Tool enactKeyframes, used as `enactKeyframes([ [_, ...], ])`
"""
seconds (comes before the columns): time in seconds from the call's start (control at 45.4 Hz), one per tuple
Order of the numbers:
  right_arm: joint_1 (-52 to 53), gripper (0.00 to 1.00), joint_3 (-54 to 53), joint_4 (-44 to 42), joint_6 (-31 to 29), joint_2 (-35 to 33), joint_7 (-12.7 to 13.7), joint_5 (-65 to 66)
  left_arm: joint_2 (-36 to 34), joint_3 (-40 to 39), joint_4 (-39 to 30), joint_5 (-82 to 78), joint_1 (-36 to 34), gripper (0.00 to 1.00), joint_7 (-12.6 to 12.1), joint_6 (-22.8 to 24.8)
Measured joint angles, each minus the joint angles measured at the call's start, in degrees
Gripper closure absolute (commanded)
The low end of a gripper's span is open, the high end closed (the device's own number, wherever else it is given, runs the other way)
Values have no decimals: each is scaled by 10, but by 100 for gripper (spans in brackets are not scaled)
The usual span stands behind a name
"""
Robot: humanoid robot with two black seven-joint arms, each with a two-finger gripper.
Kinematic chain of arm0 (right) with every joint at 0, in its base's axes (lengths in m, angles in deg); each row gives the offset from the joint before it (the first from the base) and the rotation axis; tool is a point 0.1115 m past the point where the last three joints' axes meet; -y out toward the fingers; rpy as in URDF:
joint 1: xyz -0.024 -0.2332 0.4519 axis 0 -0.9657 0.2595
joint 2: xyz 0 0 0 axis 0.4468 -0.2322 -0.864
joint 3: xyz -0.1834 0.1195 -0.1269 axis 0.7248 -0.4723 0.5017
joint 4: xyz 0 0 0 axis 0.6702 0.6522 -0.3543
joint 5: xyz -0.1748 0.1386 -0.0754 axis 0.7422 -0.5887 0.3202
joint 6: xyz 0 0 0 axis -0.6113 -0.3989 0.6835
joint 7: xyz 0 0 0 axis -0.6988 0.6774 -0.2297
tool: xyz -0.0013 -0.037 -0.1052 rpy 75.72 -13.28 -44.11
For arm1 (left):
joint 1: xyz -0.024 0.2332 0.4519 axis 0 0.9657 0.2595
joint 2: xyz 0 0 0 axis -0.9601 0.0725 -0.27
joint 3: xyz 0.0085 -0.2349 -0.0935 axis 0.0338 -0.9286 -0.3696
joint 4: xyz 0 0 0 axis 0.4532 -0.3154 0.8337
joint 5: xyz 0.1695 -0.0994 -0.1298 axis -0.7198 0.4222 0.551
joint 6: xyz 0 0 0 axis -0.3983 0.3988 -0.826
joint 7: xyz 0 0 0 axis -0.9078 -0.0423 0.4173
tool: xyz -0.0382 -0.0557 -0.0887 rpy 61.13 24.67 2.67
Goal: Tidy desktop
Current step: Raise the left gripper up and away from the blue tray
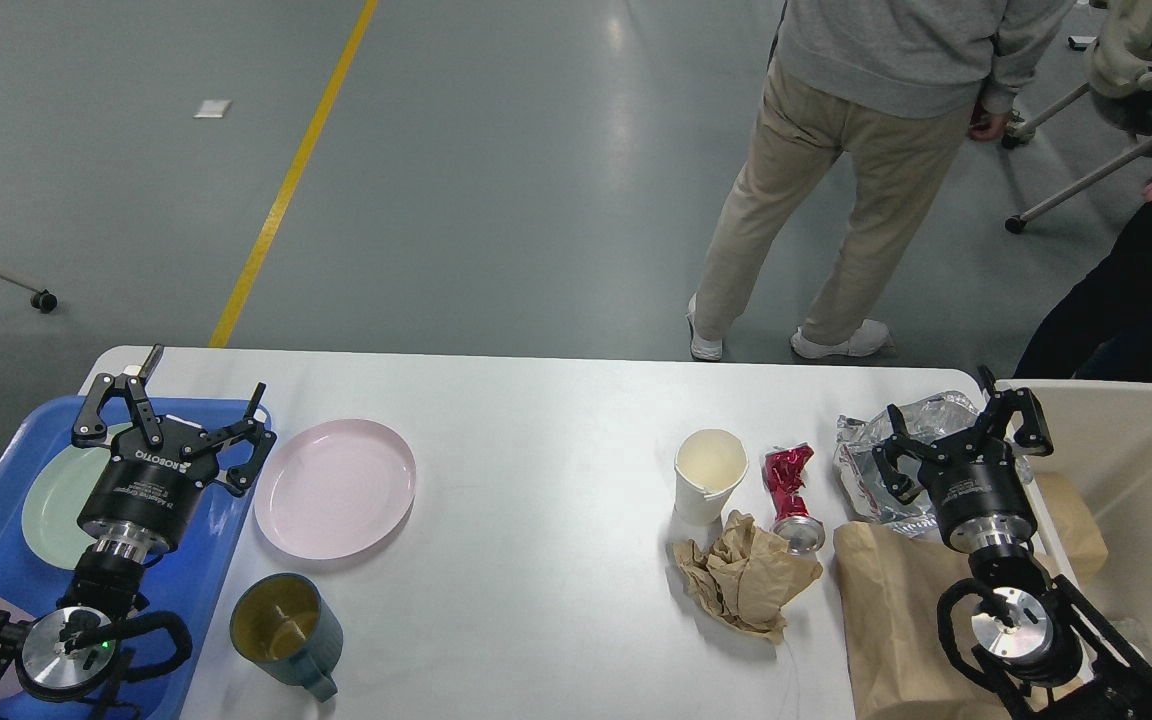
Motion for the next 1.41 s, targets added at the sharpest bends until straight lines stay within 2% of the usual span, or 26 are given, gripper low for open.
enactKeyframes([
  [0.462, 0, 0, 0, 0, 0, 0, 0, 0, -23, 3, 0, 1, 16, 3, -1, 8],
  [0.617, 0, 0, 0, 0, 0, 0, 0, 0, -120, 50, -1, 9, 34, 3, 0, 15],
  [0.815, 0, 0, 0, 0, 0, 0, 0, 0, -317, 236, -3, 11, -37, 3, -3, 41],
  [0.947, 0, 0, 0, 0, 0, 0, 0, 0, -437, 405, -3, 11, -145, 3, 1, 87],
  [1.101, 0, 0, 0, 0, 0, 0, 0, 0, -498, 583, -3, 8, -308, 3, -3, 91],
  [1.255, 0, 0, 0, 0, 0, 0, 0, 0, -513, 767, -4, 5, -496, 3, -8, 83],
  [1.409, 0, 0, 0, 0, -1, 0, 0, 0, -488, 992, -9, 3, -705, 3, -9, 86],
])
